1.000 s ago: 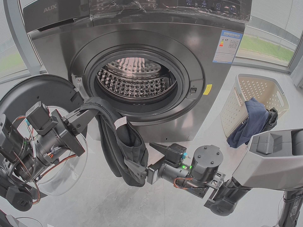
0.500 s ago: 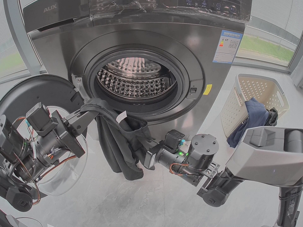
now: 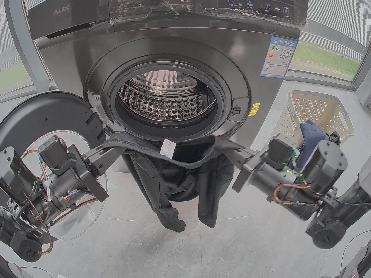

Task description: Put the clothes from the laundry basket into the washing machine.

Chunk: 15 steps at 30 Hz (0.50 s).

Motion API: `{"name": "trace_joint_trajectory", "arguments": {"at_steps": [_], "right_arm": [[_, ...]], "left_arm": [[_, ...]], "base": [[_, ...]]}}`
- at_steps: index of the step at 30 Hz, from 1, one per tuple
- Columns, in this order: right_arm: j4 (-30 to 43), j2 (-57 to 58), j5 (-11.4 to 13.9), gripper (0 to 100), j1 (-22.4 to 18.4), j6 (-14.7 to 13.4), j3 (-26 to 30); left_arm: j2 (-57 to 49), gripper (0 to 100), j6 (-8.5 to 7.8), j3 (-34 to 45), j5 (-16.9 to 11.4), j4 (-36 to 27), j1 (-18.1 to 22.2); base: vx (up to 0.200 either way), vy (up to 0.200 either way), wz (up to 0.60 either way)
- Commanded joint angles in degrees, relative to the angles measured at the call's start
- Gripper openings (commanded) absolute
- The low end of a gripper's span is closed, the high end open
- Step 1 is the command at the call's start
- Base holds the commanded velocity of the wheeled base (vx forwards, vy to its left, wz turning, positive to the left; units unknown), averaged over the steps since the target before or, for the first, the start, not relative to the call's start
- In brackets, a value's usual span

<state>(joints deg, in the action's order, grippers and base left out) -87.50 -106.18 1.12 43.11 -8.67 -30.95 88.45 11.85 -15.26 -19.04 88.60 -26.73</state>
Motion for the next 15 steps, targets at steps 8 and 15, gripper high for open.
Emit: {"name": "trace_joint_trajectory", "arguments": {"at_steps": [8, 15], "right_arm": [[1.3, 11.9, 2.7, 0, -4.1, 3.5, 3.5], [1.3, 14.2, 2.2, 0, -6.8, 2.8, -0.1]], "left_arm": [[0.0, 0, -0.25, 0.5, 0.1, 0.1, 0.3], [1.2, 0, -2.80, -1.3, 0.7, 0.0, 0.7]], "base": [[0.000, 0.000, 0.00], [0.000, 0.000, 0.00]]}}
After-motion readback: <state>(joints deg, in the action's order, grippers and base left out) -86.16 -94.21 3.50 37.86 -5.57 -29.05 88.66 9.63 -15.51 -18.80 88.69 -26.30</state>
